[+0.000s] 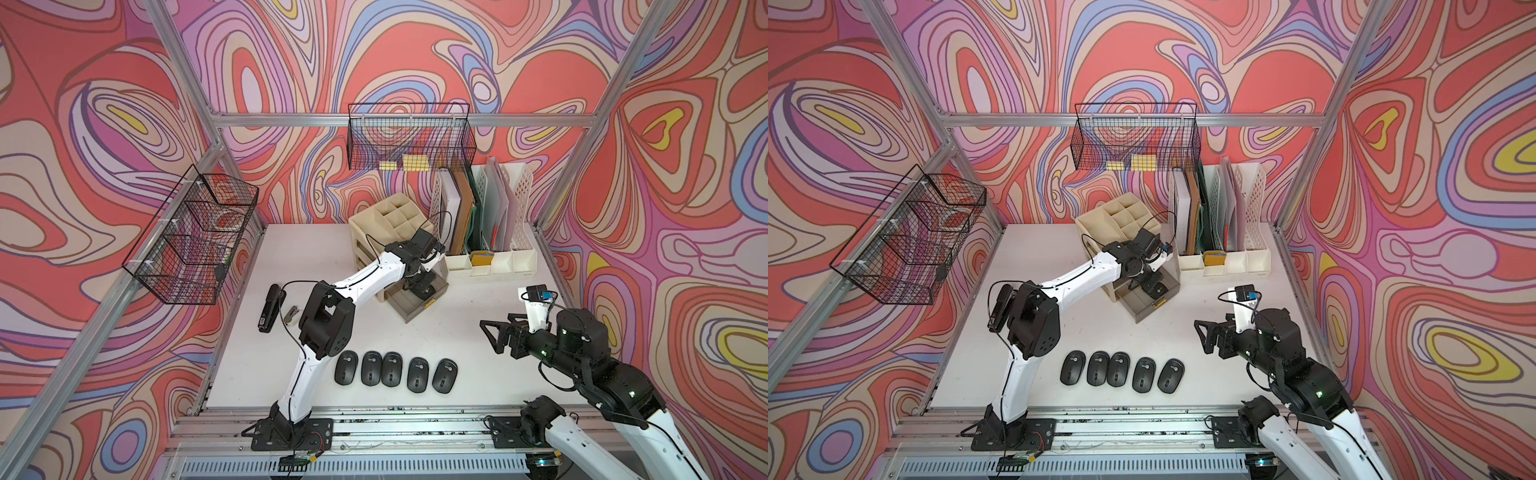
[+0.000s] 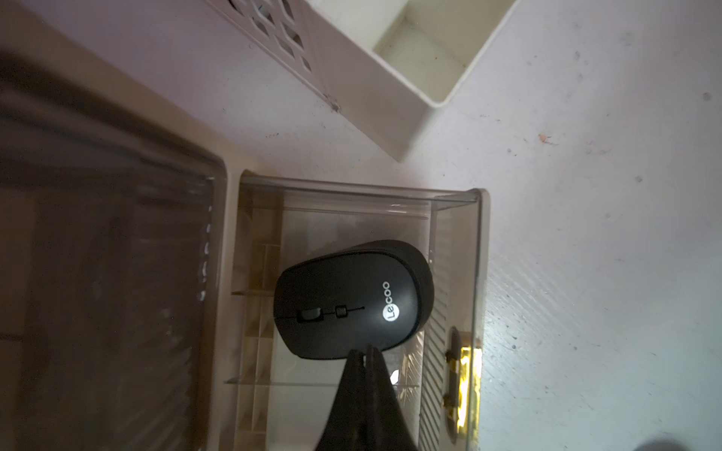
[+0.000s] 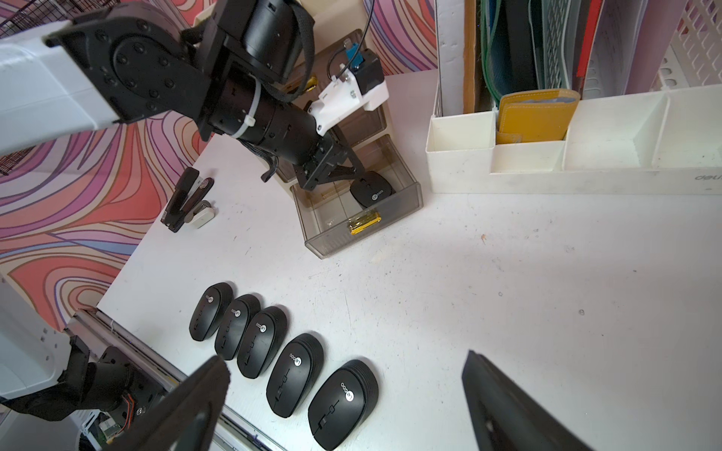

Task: Take the mice out of the drawer
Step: Adjust the mouse in the drawer.

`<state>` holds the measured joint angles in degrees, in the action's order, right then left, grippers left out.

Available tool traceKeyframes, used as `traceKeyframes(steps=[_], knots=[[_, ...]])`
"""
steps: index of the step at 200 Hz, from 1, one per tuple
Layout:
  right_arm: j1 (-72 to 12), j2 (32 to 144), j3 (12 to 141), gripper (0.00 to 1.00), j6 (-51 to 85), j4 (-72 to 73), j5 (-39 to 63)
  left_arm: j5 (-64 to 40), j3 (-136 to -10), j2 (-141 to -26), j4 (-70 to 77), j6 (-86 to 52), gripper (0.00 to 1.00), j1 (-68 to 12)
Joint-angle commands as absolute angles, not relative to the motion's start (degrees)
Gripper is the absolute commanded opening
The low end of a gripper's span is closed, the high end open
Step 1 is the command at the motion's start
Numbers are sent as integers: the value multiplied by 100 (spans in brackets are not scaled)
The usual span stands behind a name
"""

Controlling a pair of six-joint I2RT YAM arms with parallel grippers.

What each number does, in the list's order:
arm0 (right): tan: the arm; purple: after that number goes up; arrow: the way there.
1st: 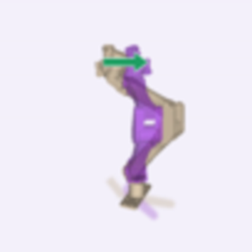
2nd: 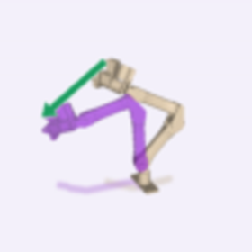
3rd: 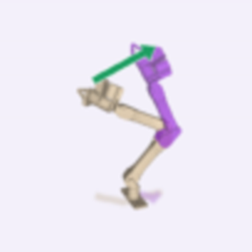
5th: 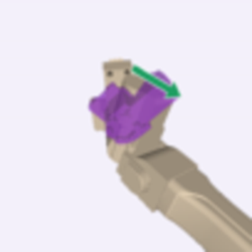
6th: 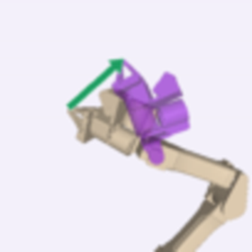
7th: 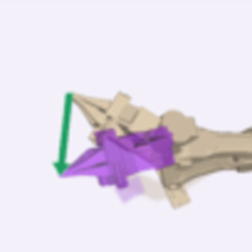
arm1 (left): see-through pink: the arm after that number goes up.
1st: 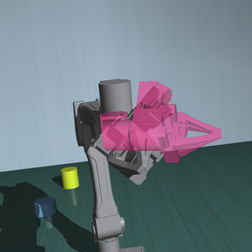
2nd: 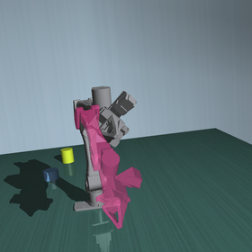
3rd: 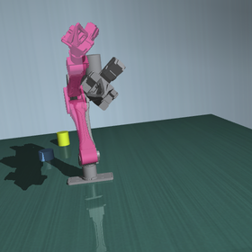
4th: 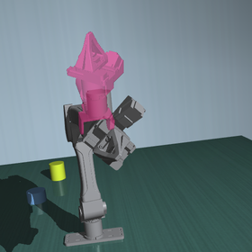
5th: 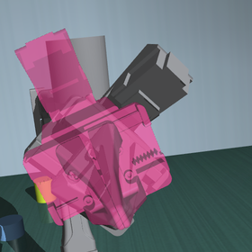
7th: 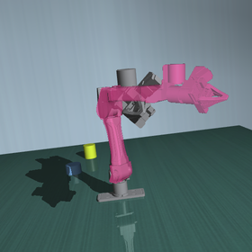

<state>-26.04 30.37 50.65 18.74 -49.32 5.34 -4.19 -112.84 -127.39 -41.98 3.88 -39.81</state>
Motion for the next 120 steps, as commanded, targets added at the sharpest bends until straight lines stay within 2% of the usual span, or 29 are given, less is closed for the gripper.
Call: traceKeyframes(steps=[1,120], knots=[[-2597,2996,5010,98,1894,-4887,478,-29,-11523,-12942,-4163,646,0,-3992],[-2602,2916,5001,98,1898,-4896,477,970,-11692,-13515,-3728,1166,0,-4120]])
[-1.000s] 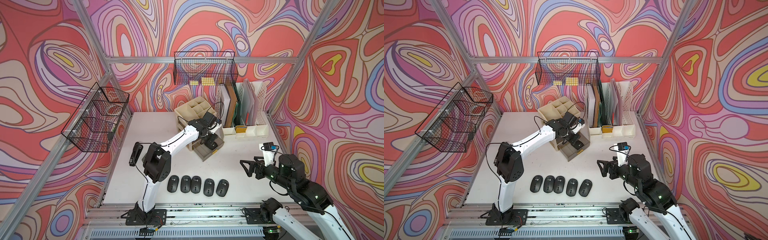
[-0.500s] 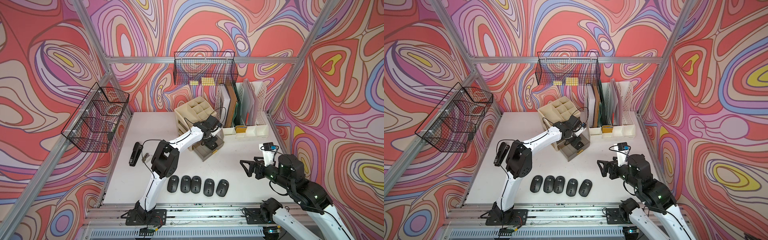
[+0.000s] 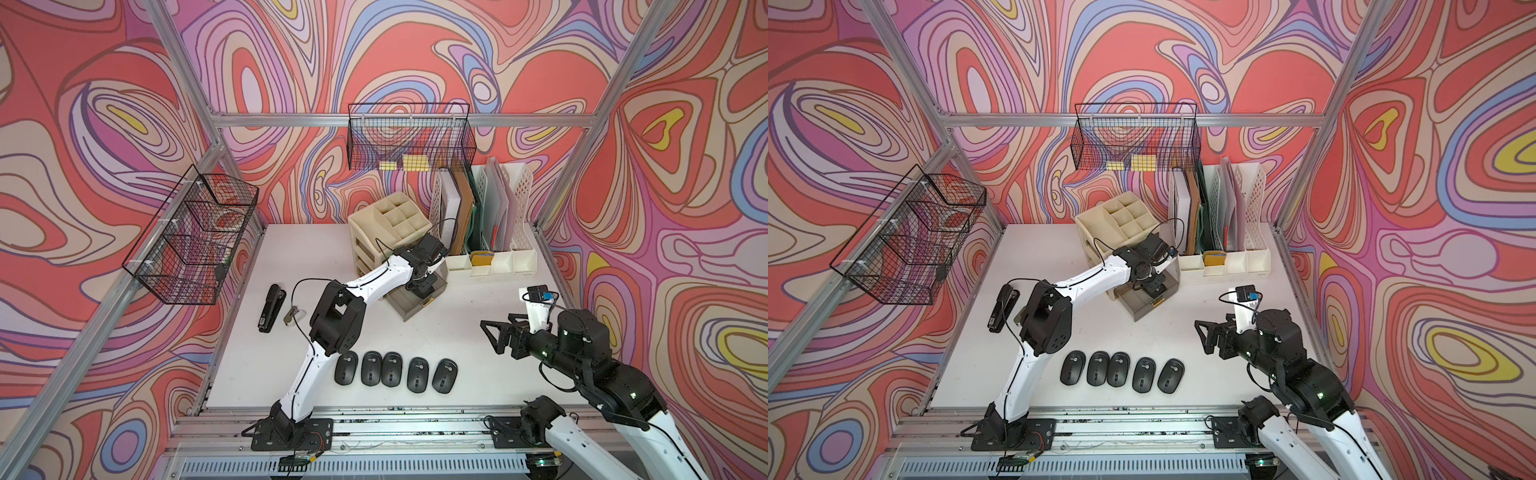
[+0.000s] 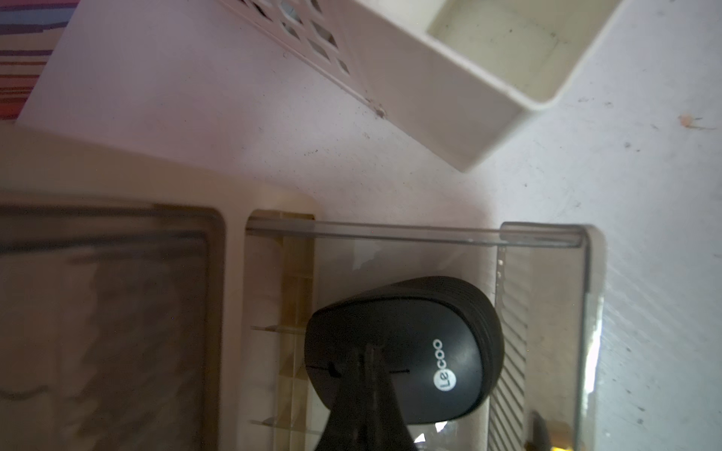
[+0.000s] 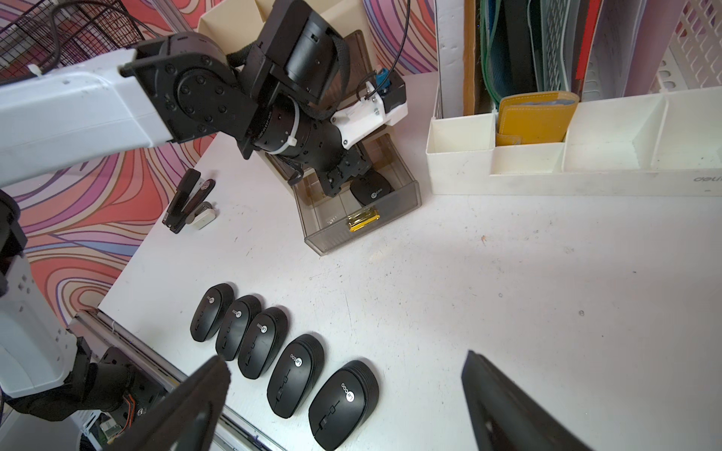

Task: Take the mice out of the drawer
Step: Adjust the mouse in the drawer.

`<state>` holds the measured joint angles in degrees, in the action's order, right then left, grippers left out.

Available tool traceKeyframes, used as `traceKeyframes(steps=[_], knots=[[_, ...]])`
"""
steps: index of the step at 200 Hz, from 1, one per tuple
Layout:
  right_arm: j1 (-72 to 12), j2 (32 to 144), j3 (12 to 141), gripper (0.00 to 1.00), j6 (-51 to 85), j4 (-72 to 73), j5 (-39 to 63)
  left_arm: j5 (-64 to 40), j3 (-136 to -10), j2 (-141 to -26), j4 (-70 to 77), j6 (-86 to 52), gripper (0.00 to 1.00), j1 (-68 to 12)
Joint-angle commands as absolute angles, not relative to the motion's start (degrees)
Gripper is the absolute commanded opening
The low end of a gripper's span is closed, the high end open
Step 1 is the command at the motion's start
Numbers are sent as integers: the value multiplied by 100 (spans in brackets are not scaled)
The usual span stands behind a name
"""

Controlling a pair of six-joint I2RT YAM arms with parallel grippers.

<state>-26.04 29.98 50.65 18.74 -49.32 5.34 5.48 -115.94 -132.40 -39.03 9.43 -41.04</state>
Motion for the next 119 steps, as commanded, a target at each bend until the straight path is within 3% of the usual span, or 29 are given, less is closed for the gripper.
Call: traceKeyframes(steps=[1,119], knots=[[-2606,2917,5001,98,1898,-4896,480,982,-11691,-13516,-3723,1172,0,-4121],[-2600,2901,5003,97,1872,-4896,556,1598,-11760,-13813,-3702,1551,0,-4349]])
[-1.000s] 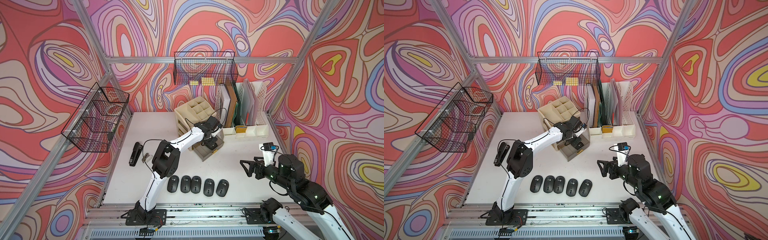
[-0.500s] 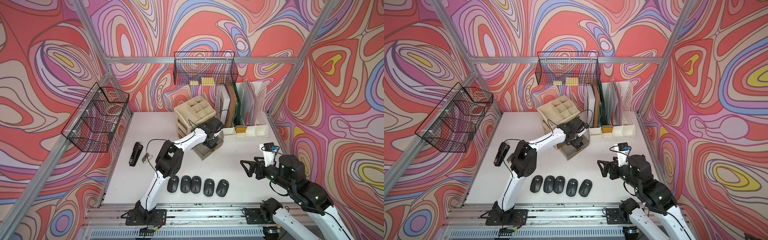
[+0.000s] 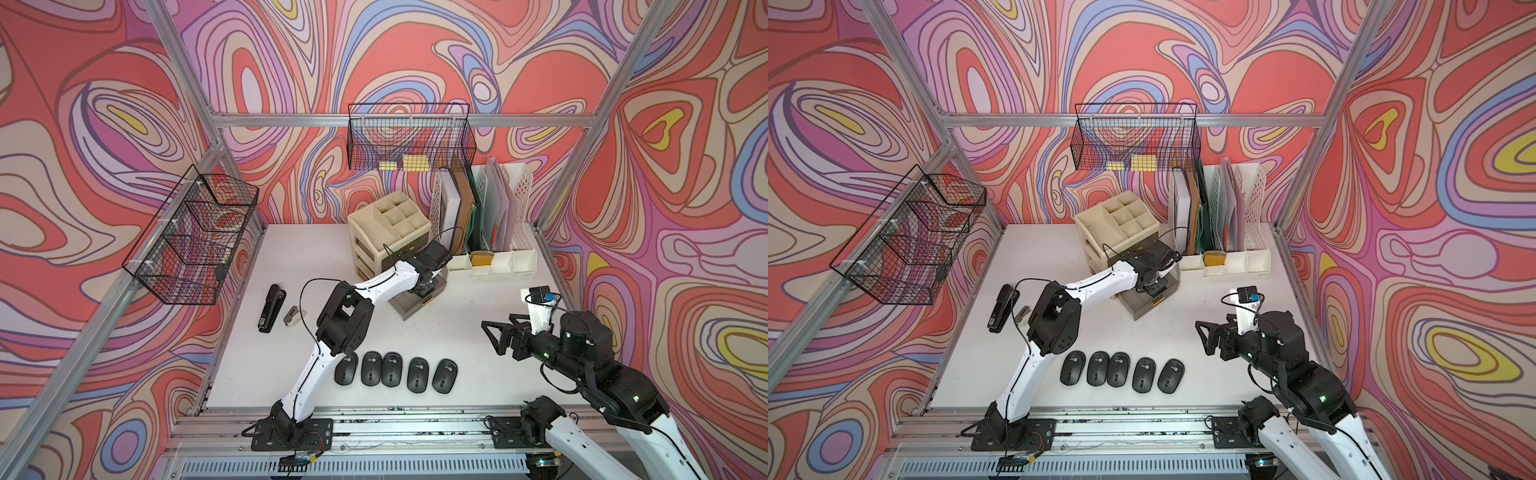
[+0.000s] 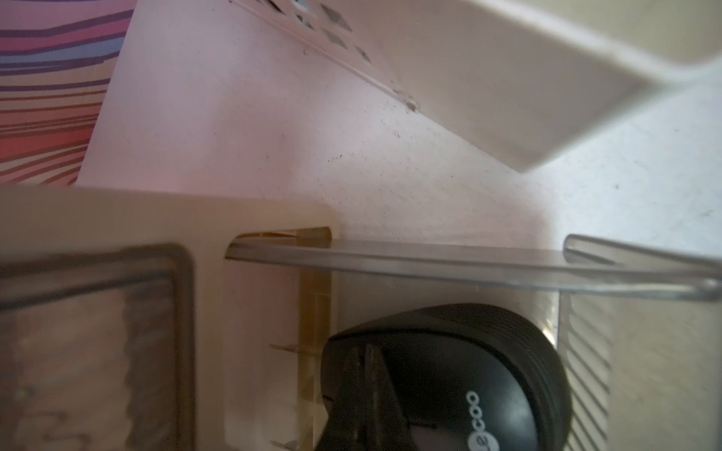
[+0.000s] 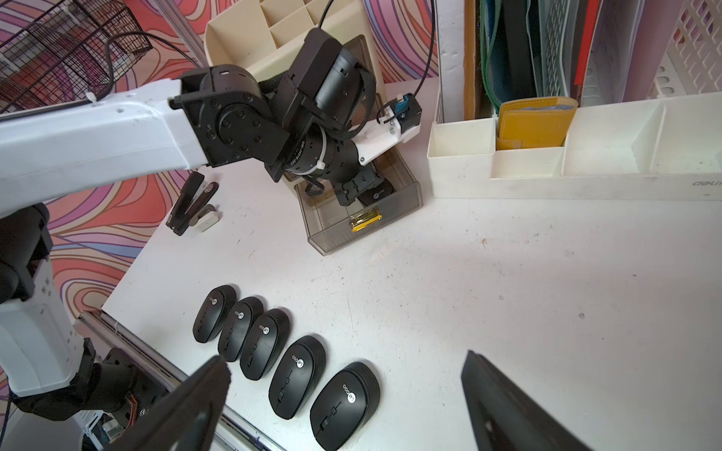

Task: Take the mice out of the drawer
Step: Adjust the mouse in the drawer.

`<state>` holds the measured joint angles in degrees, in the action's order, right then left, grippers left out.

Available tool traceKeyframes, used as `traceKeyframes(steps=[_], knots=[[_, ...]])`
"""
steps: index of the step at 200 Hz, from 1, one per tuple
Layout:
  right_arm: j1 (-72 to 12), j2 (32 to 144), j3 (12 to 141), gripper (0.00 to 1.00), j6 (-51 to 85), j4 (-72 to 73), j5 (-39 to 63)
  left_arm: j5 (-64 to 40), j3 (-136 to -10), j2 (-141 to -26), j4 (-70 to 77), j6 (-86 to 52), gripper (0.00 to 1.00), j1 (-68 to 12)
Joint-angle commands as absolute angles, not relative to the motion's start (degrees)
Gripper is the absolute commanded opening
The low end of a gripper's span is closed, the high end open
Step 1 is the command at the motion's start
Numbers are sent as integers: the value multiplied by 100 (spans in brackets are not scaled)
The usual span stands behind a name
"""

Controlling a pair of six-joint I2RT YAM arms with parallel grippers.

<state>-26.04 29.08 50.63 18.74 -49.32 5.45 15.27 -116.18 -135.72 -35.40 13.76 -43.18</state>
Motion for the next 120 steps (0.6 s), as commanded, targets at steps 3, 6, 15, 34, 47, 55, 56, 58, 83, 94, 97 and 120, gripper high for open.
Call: traceKeyframes(steps=[3,6,15,34,47,55,56,58,83,94,97,120], knots=[[-2595,2893,5001,97,1871,-4891,550,1553,-11786,-13833,-3745,1561,0,-4349],[-2595,2892,5001,97,1879,-4887,547,1499,-11823,-13841,-3806,1582,0,-4346],[-2601,2881,5001,97,1879,-4895,541,1404,-11920,-13907,-3967,1591,0,-4350],[-2597,2873,5010,97,1881,-4913,538,1361,-11960,-13936,-4053,1520,0,-4341],[-2595,2844,5010,97,1889,-4909,527,1294,-12073,-14011,-4204,1483,0,-4342],[-2599,2837,5009,97,1889,-4906,513,1305,-12154,-14066,-4300,1461,0,-4342],[-2596,2838,5010,97,1889,-4910,516,1307,-12159,-14069,-4308,1455,0,-4342],[-2607,2839,5010,97,1887,-4908,516,1309,-12167,-14077,-4320,1447,0,-4342],[-2596,2830,5010,97,1889,-4904,522,1324,-12179,-14099,-4390,1414,0,-4342],[-2594,2823,5004,97,1887,-4904,533,1344,-12240,-14130,-4487,1366,0,-4342],[-2593,2819,5001,97,1889,-4904,535,1345,-12249,-14132,-4513,1359,0,-4341],[-2597,2829,5002,97,1884,-4905,539,1406,-12296,-14155,-4711,1267,0,-4342]])
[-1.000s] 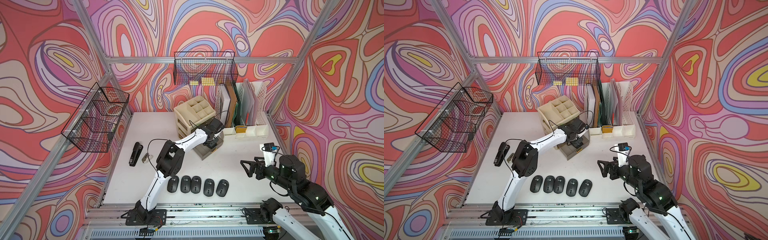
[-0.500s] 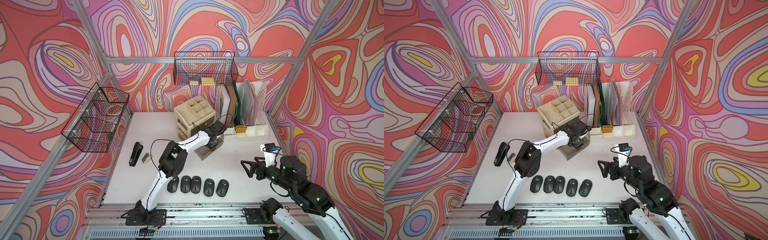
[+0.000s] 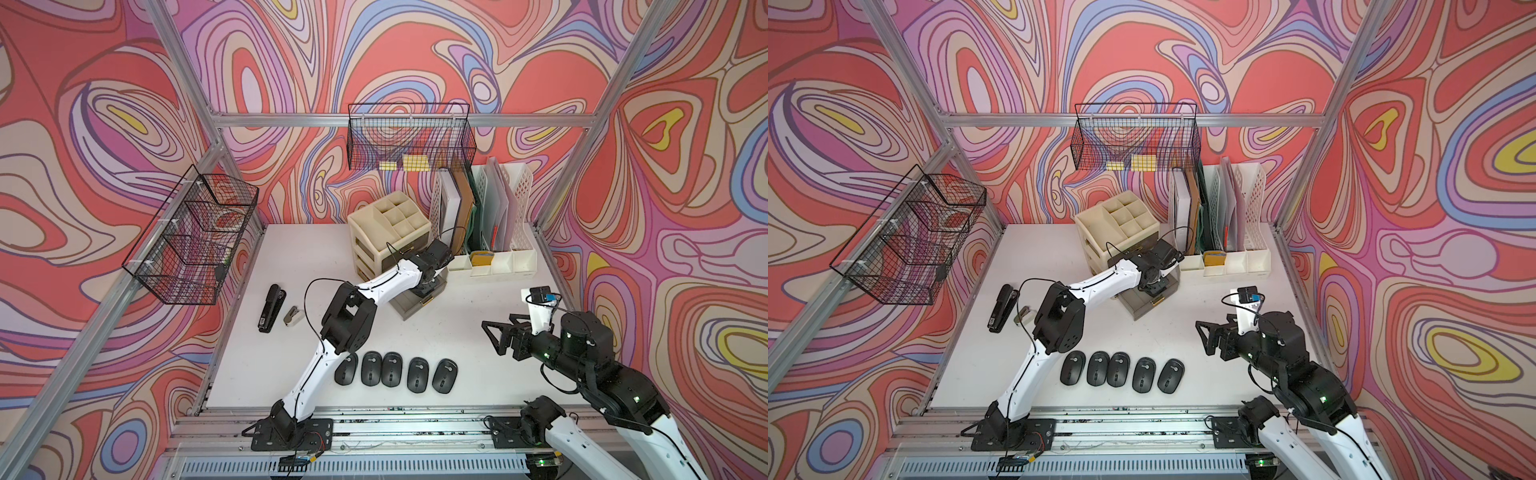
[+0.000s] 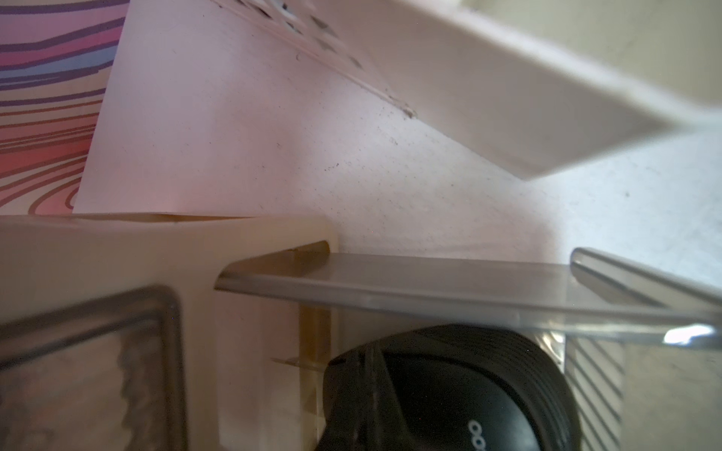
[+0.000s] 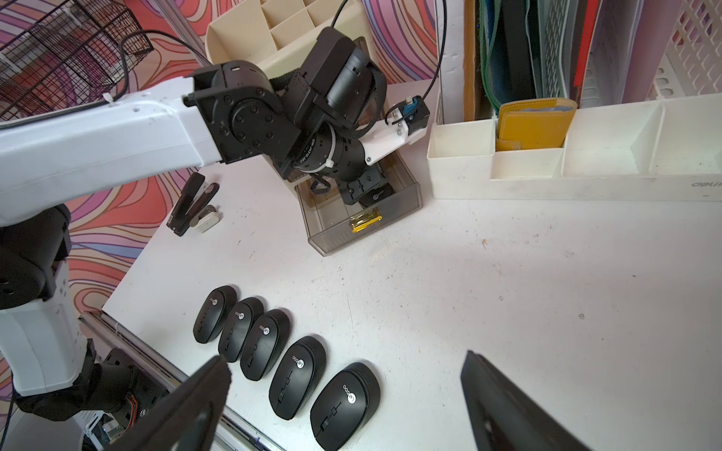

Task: Take the mice out of the drawer
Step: Adjust the mouse in the drawer.

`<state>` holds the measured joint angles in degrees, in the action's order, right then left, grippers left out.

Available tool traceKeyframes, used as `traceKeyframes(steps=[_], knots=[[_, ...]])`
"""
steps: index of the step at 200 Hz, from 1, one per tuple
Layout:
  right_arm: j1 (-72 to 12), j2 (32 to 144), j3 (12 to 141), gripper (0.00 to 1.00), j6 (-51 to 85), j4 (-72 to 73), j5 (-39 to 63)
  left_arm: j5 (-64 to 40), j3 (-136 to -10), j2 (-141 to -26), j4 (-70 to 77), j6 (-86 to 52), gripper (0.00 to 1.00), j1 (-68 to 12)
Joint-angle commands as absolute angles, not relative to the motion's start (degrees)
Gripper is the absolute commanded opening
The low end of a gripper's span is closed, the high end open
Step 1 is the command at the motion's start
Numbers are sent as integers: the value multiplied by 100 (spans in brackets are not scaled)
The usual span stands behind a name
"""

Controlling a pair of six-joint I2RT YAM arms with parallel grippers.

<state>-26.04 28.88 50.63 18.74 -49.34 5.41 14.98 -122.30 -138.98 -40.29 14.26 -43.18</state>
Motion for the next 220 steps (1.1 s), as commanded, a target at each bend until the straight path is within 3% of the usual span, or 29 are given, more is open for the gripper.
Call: traceKeyframes(steps=[1,136,220], knots=[[-2595,2830,5002,97,1882,-4905,542,1410,-12296,-14157,-4720,1262,0,-4342],[-2602,2752,4993,97,1872,-4896,568,879,-12674,-13933,-6099,396,0,-4351],[-2598,2641,4998,97,1879,-4896,545,1897,-11928,-13636,-4743,1268,0,-4363]])
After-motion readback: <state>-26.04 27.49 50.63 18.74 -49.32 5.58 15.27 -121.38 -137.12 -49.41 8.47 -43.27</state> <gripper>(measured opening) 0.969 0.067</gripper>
